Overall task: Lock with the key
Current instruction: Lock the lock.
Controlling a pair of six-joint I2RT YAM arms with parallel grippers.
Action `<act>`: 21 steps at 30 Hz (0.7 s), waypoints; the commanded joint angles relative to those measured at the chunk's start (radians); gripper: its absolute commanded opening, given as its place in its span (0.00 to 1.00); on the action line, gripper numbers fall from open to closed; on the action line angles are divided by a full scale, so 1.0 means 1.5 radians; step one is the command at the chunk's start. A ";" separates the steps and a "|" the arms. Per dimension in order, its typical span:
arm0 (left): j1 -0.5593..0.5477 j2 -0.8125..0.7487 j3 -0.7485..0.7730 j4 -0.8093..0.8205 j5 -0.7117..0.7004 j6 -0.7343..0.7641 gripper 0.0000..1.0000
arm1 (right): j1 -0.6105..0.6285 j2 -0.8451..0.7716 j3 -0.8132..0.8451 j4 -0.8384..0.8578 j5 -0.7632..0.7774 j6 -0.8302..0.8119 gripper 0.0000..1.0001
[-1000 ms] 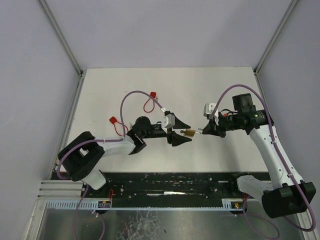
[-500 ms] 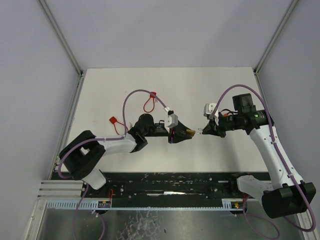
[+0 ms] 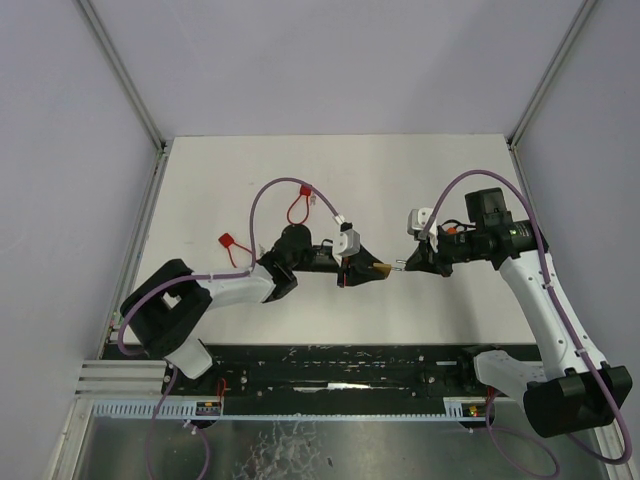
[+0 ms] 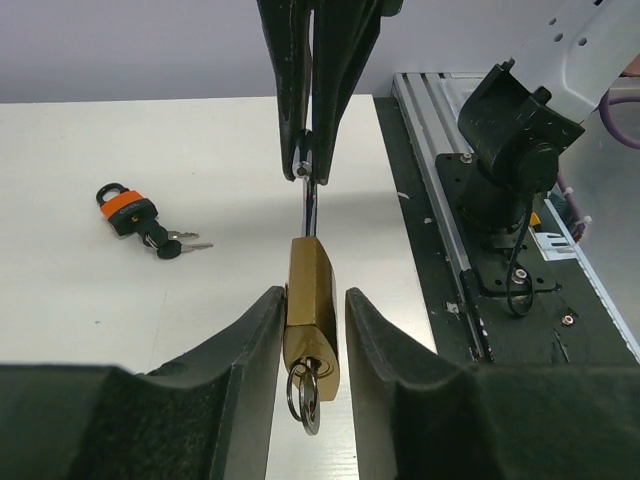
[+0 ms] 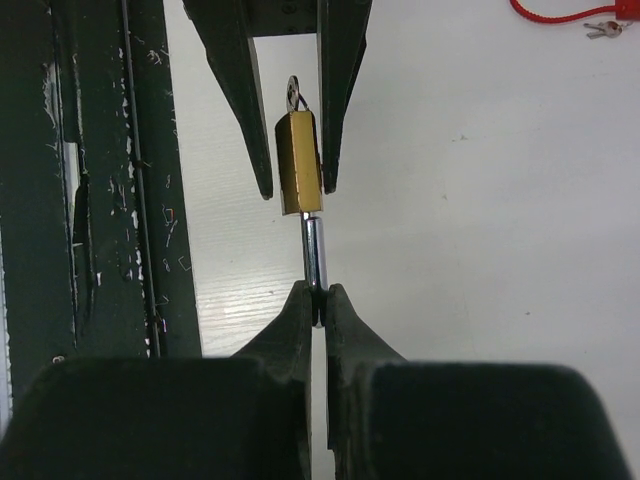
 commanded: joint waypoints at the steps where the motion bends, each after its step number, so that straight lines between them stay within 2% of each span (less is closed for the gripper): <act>1: -0.003 0.010 0.024 -0.013 0.029 0.015 0.29 | 0.004 -0.024 0.032 0.013 -0.055 -0.016 0.00; 11: -0.004 0.014 0.032 -0.030 0.051 0.024 0.31 | 0.004 -0.036 0.032 0.010 -0.062 -0.025 0.00; 21: -0.004 0.013 0.032 -0.028 0.074 0.027 0.28 | 0.004 -0.029 0.023 0.007 -0.063 -0.033 0.00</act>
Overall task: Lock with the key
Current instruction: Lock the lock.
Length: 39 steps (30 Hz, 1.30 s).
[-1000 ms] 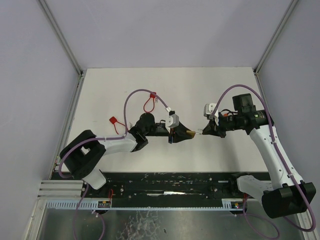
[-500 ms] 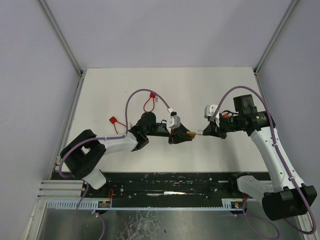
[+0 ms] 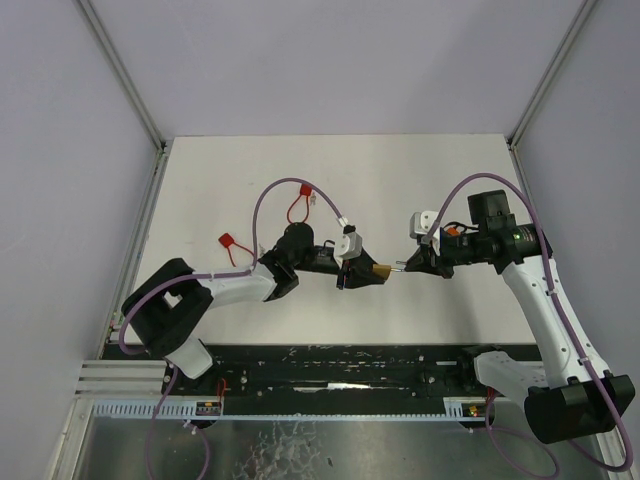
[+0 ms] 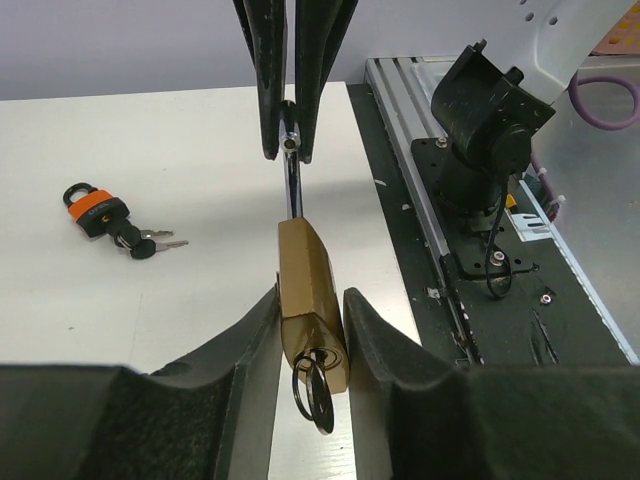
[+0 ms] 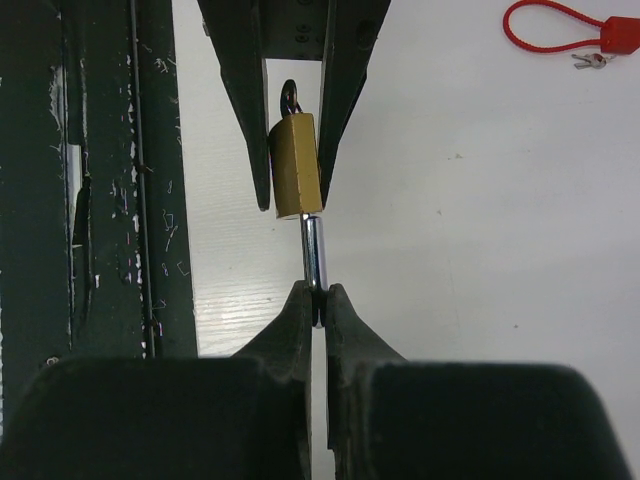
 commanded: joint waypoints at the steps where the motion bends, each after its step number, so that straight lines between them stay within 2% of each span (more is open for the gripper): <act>1: -0.004 0.006 0.016 0.004 0.027 0.011 0.29 | 0.004 -0.006 0.023 0.015 -0.044 -0.010 0.00; 11: -0.004 0.001 0.009 0.016 0.015 0.002 0.40 | 0.004 -0.003 0.019 0.009 -0.050 -0.019 0.00; 16: -0.003 0.001 0.009 0.016 0.019 0.004 0.38 | 0.004 -0.002 0.021 0.000 -0.057 -0.028 0.00; 23: -0.003 0.006 0.014 0.014 0.034 0.005 0.14 | 0.004 -0.001 0.020 -0.012 -0.065 -0.045 0.00; 25: -0.003 0.006 0.016 0.011 0.046 0.009 0.02 | 0.004 0.000 0.020 -0.012 -0.065 -0.045 0.00; 30: 0.000 -0.003 0.009 0.018 0.050 0.006 0.00 | 0.004 -0.004 0.012 0.009 -0.061 -0.030 0.01; 33: 0.009 -0.010 -0.004 0.052 0.050 -0.017 0.00 | 0.004 -0.010 -0.001 0.055 -0.051 0.006 0.14; 36: 0.014 -0.015 -0.017 0.079 0.055 -0.031 0.00 | 0.003 -0.014 -0.008 0.122 -0.026 0.095 0.29; 39: 0.015 -0.019 -0.019 0.081 0.054 -0.031 0.00 | 0.004 -0.014 0.001 0.139 -0.053 0.134 0.43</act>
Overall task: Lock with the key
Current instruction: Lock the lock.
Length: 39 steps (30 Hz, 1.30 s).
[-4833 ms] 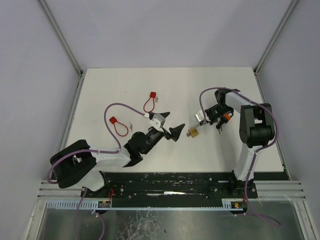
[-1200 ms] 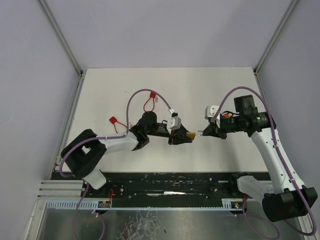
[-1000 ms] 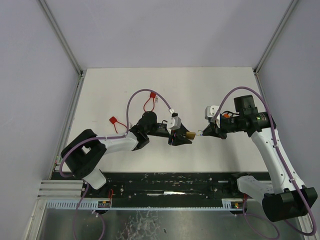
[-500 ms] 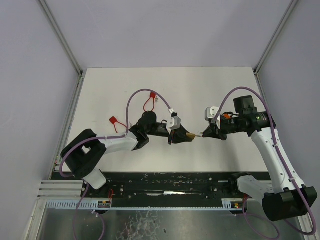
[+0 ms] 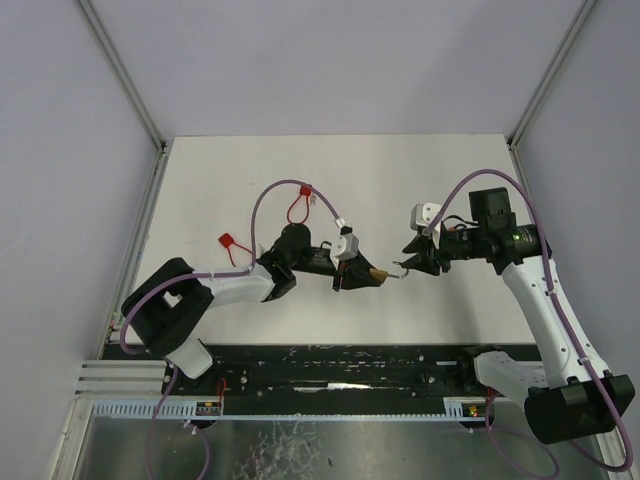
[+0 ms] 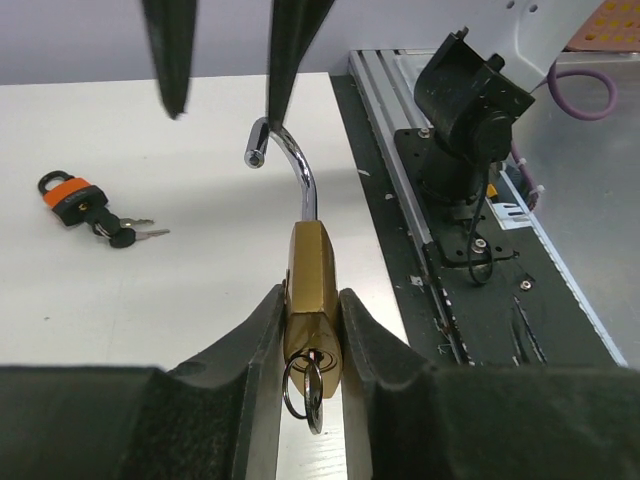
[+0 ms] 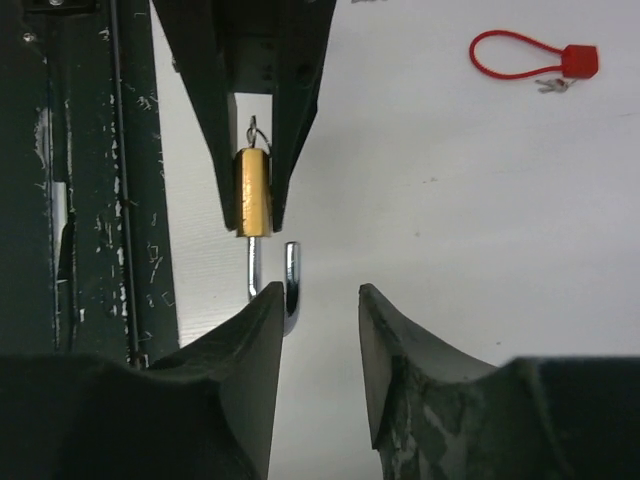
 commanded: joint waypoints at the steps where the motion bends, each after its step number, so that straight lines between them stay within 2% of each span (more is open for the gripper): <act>1: 0.002 -0.019 -0.006 0.068 0.024 -0.015 0.00 | 0.003 -0.012 0.013 0.077 -0.052 0.083 0.45; 4: 0.006 -0.023 -0.012 0.079 0.021 -0.022 0.00 | 0.003 -0.006 0.027 0.065 -0.079 0.083 0.44; 20: 0.017 -0.031 -0.034 0.139 0.007 -0.052 0.00 | 0.004 0.042 -0.038 0.075 -0.030 0.065 0.26; 36: 0.041 -0.031 -0.059 0.243 0.001 -0.125 0.00 | 0.055 0.070 -0.066 0.080 -0.031 0.054 0.25; 39: 0.052 -0.029 -0.067 0.279 0.008 -0.151 0.00 | 0.055 0.053 -0.036 0.105 0.002 0.093 0.26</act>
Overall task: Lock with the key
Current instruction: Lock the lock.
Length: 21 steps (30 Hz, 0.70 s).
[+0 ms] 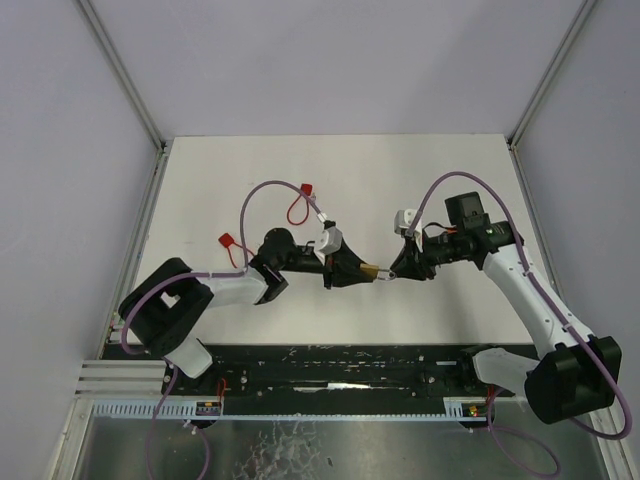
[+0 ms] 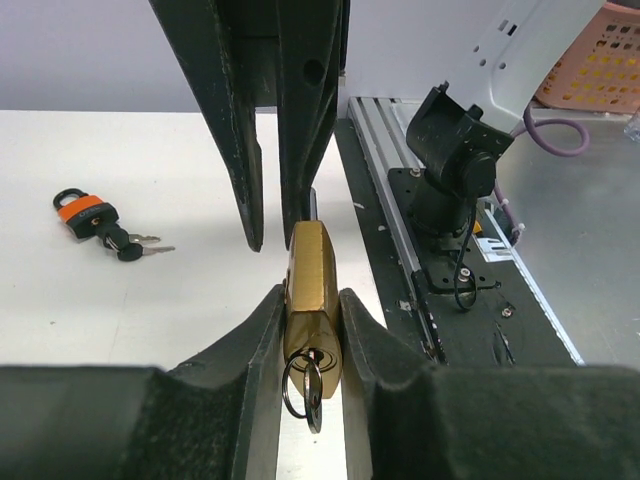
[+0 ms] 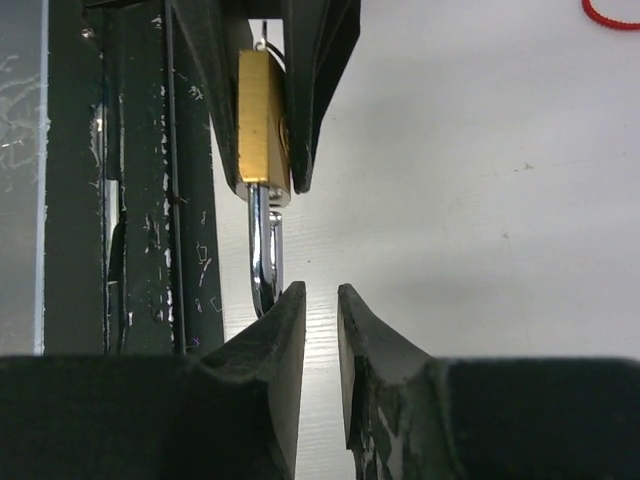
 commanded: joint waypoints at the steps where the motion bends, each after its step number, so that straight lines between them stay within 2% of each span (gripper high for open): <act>1: 0.020 -0.023 -0.012 0.141 0.007 -0.051 0.00 | 0.005 -0.031 0.052 0.037 0.047 0.047 0.27; 3: 0.032 -0.022 -0.018 0.189 0.021 -0.091 0.00 | 0.000 -0.053 0.077 0.051 0.080 0.069 0.28; 6: 0.052 -0.017 -0.031 0.291 0.032 -0.171 0.00 | -0.019 -0.086 0.095 0.078 0.066 0.077 0.32; 7: 0.056 -0.017 -0.030 0.311 0.034 -0.186 0.00 | -0.023 -0.093 0.095 0.089 0.045 0.071 0.48; 9: 0.061 -0.020 -0.027 0.319 0.034 -0.190 0.00 | -0.030 -0.099 0.058 0.160 -0.035 0.137 0.89; 10: 0.062 -0.023 -0.027 0.320 0.034 -0.190 0.00 | -0.031 -0.093 0.038 0.182 -0.088 0.147 0.94; 12: 0.065 -0.027 -0.028 0.319 0.029 -0.191 0.00 | -0.030 -0.072 0.041 0.158 -0.160 0.118 1.00; 14: 0.070 -0.033 -0.035 0.321 0.019 -0.191 0.00 | -0.030 -0.057 0.080 0.060 -0.159 0.018 1.00; 16: 0.072 -0.042 -0.043 0.322 0.008 -0.186 0.00 | -0.030 -0.060 0.090 0.054 -0.145 -0.011 1.00; 19: 0.072 -0.049 -0.057 0.325 -0.013 -0.173 0.00 | -0.031 -0.093 0.026 0.224 -0.196 0.146 1.00; 21: 0.073 -0.048 -0.064 0.327 -0.025 -0.169 0.00 | -0.030 -0.121 -0.042 0.401 -0.236 0.294 1.00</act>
